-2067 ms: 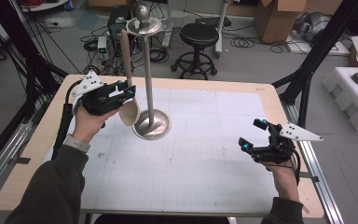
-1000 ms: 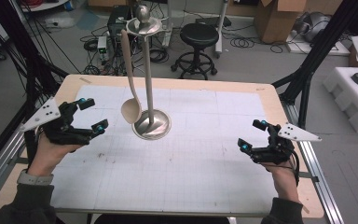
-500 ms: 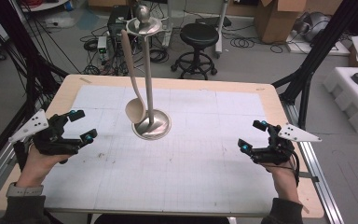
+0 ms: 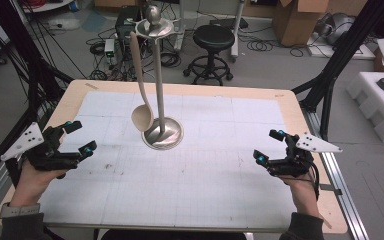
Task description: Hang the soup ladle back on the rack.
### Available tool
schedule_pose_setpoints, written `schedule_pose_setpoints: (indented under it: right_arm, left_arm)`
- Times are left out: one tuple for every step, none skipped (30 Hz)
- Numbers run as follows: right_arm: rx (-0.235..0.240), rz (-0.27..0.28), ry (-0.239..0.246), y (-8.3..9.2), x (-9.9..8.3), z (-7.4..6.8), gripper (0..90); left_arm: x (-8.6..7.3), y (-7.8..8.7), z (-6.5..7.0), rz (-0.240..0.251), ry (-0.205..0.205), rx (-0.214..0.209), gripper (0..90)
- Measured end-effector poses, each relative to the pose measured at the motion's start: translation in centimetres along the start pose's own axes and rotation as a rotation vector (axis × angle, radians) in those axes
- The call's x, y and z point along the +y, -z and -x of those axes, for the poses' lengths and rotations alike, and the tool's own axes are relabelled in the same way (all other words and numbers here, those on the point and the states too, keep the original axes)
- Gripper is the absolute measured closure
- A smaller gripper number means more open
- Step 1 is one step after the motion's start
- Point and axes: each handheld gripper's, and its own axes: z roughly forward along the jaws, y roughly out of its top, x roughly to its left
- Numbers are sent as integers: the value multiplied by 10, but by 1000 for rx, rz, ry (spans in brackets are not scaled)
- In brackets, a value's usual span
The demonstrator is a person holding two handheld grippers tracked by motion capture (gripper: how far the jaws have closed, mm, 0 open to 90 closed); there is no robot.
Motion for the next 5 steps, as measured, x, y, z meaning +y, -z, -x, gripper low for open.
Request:
schedule_pose_setpoints:
  right_arm:
    - [0, -3, -5, 0, 0, 0, 20]
    - [-2, -3, -3, -1, -1, 0, 20]
    - [-2, -4, -4, -1, -1, 0, 20]
    - [-2, -6, -8, -1, -2, -1, 20]
    - [-3, -8, -5, -1, -2, -1, 20]
  left_arm:
    - [-1, 0, 0, 2, 7, -1, 122]
    - [-2, 0, -1, 2, 17, -6, 122]
    - [-2, 0, -1, 0, 27, -4, 122]
    - [-2, 0, -2, -2, 30, 4, 122]
    - [-2, 0, -2, 1, 34, 9, 123]
